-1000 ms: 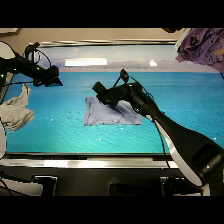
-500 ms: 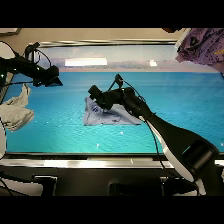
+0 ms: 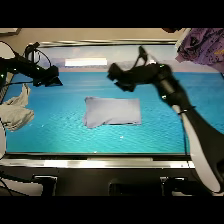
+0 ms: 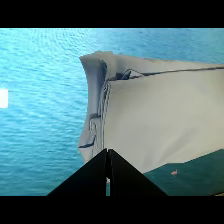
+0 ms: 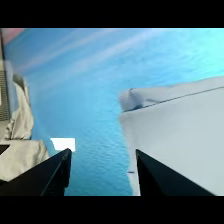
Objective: Fold the clothes and pants, and hang the long-sleeved shirts on hangers.
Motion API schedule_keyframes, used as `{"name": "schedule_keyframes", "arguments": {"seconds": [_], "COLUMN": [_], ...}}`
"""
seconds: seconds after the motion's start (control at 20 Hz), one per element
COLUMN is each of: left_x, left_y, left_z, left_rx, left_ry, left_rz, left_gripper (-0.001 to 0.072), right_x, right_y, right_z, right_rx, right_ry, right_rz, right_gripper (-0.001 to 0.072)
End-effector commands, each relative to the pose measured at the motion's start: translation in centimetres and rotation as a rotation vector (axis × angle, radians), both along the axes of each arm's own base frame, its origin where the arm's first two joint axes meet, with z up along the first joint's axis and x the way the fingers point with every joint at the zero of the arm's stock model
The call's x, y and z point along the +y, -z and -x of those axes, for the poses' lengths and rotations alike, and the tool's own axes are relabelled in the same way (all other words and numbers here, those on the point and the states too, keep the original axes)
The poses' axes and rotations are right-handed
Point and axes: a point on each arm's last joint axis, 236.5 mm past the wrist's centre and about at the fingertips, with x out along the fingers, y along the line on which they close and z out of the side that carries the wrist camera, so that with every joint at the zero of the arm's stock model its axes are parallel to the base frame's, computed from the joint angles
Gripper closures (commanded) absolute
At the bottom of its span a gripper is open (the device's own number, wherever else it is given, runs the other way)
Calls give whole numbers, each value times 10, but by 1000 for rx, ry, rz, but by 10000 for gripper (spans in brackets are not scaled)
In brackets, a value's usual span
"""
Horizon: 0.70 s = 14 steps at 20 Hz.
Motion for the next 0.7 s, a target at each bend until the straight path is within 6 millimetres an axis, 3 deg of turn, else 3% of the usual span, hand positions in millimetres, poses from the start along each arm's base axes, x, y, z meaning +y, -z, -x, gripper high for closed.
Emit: {"name": "schedule_keyframes", "arguments": {"seconds": [0.0, 0.1, 0.15, 0.25, 0.4, 0.55, 0.65], "left_x": [4, 10, 13, 17, 21, 21, 21], "left_y": [-1, -1, -1, -1, -1, -1, -1], "left_z": [-1, -2, -3, -3, -4, -4, -4], "left_rx": [-3, -3, -6, -18, -21, -21, -21], "left_ry": [-7, -20, -20, -5, -5, -5, -5], "left_rz": [-1, 0, -2, -9, -12, -11, -11], "left_gripper": [689, 689, 689, 689, 689, 689, 689], "right_x": [-126, -198, -223, -250, -246, -211, -188], "right_y": [2, 19, 29, 55, 115, 172, 200], "right_z": [0, 5, 9, 19, 30, 45, 49], "right_rx": [33, 75, 95, 144, 225, 316, 355], "right_ry": [-8, -22, -28, -41, -93, -186, -239], "right_rz": [152, 206, 195, 100, -4, -73, -76], "right_gripper": [221, 221, 221, 221, 221, 223, 235]}}
